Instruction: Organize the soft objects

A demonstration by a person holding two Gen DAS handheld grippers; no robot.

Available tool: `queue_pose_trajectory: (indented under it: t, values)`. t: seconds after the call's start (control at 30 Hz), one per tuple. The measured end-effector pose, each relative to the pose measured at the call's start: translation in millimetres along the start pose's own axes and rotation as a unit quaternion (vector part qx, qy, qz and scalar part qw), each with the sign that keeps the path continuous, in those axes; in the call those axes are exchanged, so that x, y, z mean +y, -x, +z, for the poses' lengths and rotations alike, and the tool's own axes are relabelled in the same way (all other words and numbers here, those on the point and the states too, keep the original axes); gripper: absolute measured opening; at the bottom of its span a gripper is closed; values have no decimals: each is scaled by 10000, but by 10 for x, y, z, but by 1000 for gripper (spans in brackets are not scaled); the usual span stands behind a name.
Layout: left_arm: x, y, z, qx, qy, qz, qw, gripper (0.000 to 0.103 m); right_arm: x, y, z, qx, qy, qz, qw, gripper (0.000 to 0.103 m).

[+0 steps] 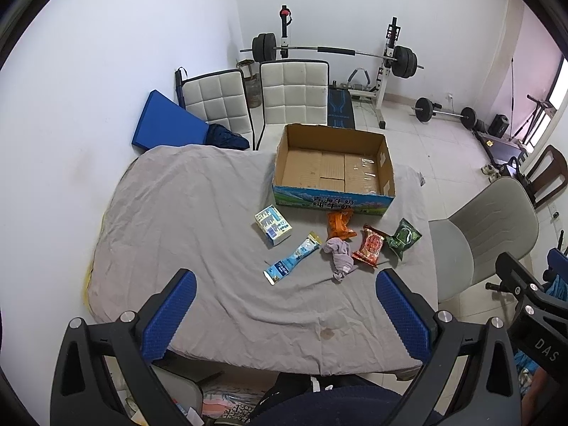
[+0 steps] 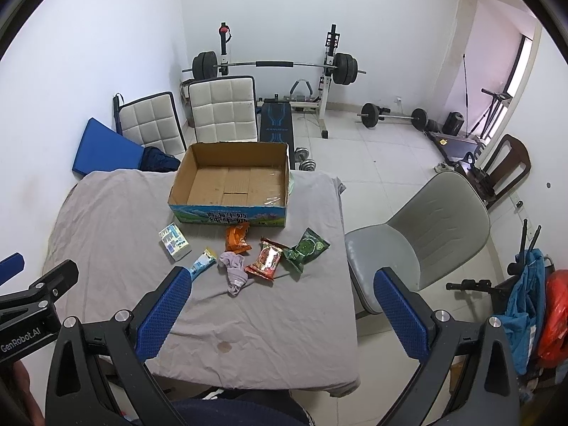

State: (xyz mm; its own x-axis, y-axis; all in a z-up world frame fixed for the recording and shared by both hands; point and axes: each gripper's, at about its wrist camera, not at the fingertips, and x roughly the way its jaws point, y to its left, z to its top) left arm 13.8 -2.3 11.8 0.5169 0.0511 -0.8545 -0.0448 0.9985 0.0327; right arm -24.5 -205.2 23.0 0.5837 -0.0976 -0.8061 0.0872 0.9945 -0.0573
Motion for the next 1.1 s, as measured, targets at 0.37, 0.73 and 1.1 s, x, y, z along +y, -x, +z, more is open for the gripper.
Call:
queue_pose_trajectory:
  t: [0.37,0.73,1.1]
  values:
    - [46,-3,39,-40,26,-52,10000,103,-2,14,43,-25,-40,10,10000,103]
    - [2,22,63,-80,-39,-69,9999,103,-17,-22,81,-61,-91,29,9999,103]
    - [140,-600,415,17,-222,155,9996,103,-51,-1163,173,935,-208,269,9950,103]
